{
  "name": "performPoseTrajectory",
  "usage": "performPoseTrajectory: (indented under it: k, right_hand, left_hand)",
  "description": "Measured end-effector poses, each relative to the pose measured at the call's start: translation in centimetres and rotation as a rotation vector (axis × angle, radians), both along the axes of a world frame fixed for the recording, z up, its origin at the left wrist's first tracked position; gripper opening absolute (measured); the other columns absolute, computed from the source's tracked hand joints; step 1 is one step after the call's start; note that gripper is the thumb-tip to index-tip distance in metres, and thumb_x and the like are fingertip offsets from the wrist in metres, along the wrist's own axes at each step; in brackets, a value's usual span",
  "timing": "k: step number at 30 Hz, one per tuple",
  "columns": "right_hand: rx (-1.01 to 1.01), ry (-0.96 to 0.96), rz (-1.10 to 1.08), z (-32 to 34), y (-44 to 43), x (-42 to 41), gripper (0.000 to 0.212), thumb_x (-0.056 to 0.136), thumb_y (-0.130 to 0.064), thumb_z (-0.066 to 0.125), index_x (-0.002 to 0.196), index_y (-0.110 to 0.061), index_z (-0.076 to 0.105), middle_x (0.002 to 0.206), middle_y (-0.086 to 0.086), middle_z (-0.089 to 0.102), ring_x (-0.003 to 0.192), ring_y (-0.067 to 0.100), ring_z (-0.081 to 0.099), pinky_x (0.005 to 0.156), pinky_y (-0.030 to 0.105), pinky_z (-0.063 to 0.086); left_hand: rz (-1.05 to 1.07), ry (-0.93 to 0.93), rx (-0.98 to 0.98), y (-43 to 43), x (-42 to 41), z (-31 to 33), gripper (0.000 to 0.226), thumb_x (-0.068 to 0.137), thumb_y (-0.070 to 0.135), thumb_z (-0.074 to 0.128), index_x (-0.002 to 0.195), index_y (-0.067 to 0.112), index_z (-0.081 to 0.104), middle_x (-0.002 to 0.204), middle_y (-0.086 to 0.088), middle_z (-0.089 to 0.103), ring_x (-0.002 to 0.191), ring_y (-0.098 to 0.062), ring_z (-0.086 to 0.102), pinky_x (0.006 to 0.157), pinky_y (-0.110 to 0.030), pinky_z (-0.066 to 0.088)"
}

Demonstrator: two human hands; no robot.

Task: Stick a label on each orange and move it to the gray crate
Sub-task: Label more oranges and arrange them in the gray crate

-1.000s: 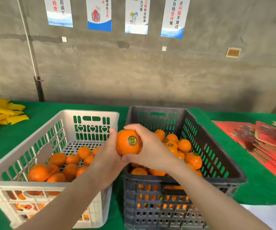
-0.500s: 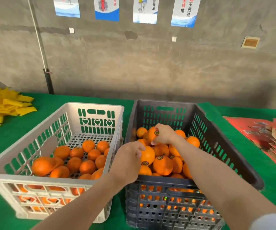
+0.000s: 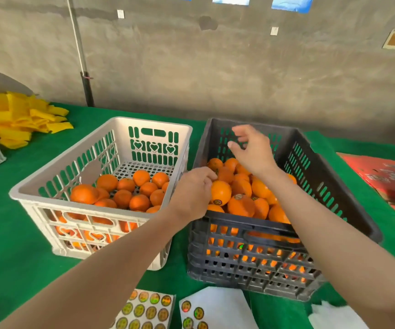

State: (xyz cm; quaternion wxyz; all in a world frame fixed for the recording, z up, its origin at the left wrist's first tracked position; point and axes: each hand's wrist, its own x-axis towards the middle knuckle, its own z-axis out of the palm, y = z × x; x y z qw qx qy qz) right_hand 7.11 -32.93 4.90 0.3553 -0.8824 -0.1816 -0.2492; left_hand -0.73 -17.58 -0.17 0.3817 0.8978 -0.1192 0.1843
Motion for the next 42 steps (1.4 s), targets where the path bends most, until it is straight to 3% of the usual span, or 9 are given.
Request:
performPoseTrajectory:
  k: [3,5,10,17,20,25,28,34,42]
  right_hand:
    - [0.232,-0.303,0.344,-0.4,0.2,-9.4,0.004,0.089,-0.014,0.060,0.090,-0.016,0.063,0.079,-0.011,0.061,0.071,0.005,0.059,0.062,0.013,0.044]
    - [0.054,-0.112,0.547,-4.7,0.2,-14.4,0.010,0.092,-0.016,0.057,0.084,-0.015,0.063,0.076,-0.007,0.059,0.066,0.005,0.055,0.058,0.017,0.042]
    - [-0.704,0.760,0.520,-16.7,1.1,-17.0,0.041,0.098,-0.017,0.048,0.139,-0.012,0.044,0.142,0.007,0.047,0.130,0.019,0.043,0.106,0.032,0.037]
    - [-0.975,0.674,0.405,-21.0,3.6,-15.1,0.052,0.091,-0.011,0.051,0.139,-0.009,0.033,0.127,0.018,0.054,0.118,0.035,0.048,0.099,0.046,0.036]
    - [-0.904,0.704,0.389,-21.4,3.3,-14.7,0.052,0.086,0.003,0.044,0.136,-0.012,0.038,0.124,0.017,0.055,0.116,0.033,0.048,0.099,0.045,0.034]
    - [-0.516,0.764,0.433,-20.6,1.4,-14.8,0.031,0.091,0.000,0.050,0.120,-0.012,0.050,0.092,0.006,0.065,0.082,0.017,0.059,0.077,0.029,0.048]
    - [-0.334,0.749,0.419,-19.5,0.0,-15.3,0.024,0.090,-0.002,0.055,0.112,-0.012,0.055,0.081,-0.011,0.060,0.077,0.003,0.056,0.072,0.009,0.044]
    - [-0.317,0.519,0.310,-19.1,-2.1,-17.5,0.024,0.089,-0.012,0.062,0.113,-0.013,0.058,0.117,0.000,0.053,0.111,0.014,0.046,0.098,0.023,0.036]
    - [-0.373,0.410,0.237,-20.2,-2.5,-20.2,0.024,0.091,-0.024,0.061,0.112,-0.015,0.067,0.111,0.000,0.058,0.109,0.019,0.049,0.099,0.032,0.037]
  left_hand:
    - [0.054,-0.089,-0.077,0.3,-0.5,-0.7,0.025,0.096,0.008,0.044,0.112,0.012,0.062,0.096,0.007,0.056,0.090,-0.010,0.055,0.078,-0.019,0.044]
    - [0.098,-0.158,-0.115,0.3,-0.9,-1.2,0.025,0.096,0.007,0.043,0.111,0.012,0.062,0.096,0.010,0.055,0.088,-0.007,0.053,0.075,-0.012,0.039]
    - [0.170,-0.146,-0.190,-0.2,-1.5,-1.4,0.027,0.096,0.005,0.043,0.116,0.007,0.060,0.098,0.004,0.056,0.090,-0.013,0.056,0.077,-0.015,0.042]
    - [0.164,-0.269,-0.369,0.4,-6.0,-3.9,0.021,0.098,0.015,0.046,0.119,0.010,0.048,0.112,-0.002,0.048,0.103,-0.014,0.048,0.089,-0.014,0.040]
    - [0.180,-0.186,-0.294,1.7,-9.5,-8.3,0.019,0.095,0.005,0.046,0.114,0.007,0.049,0.108,-0.003,0.047,0.102,-0.021,0.050,0.088,-0.023,0.044]
    - [0.242,0.625,-0.326,2.3,-13.2,-13.6,0.034,0.089,0.013,0.062,0.120,0.004,0.054,0.110,-0.010,0.060,0.105,-0.021,0.059,0.076,-0.013,0.044]
    - [0.137,0.861,-0.406,1.0,-13.4,-14.1,0.010,0.085,0.018,0.067,0.085,0.008,0.062,0.087,-0.012,0.059,0.085,-0.023,0.058,0.081,-0.035,0.049]
    - [0.203,0.799,-0.298,-1.2,-12.8,-14.4,0.020,0.078,0.014,0.069,0.062,0.009,0.059,0.056,0.000,0.051,0.054,-0.011,0.046,0.049,-0.018,0.034]
    - [0.209,0.759,-0.408,-1.5,-12.1,-14.9,0.020,0.083,0.014,0.066,0.068,0.012,0.052,0.063,-0.001,0.050,0.058,-0.013,0.045,0.054,-0.023,0.035]
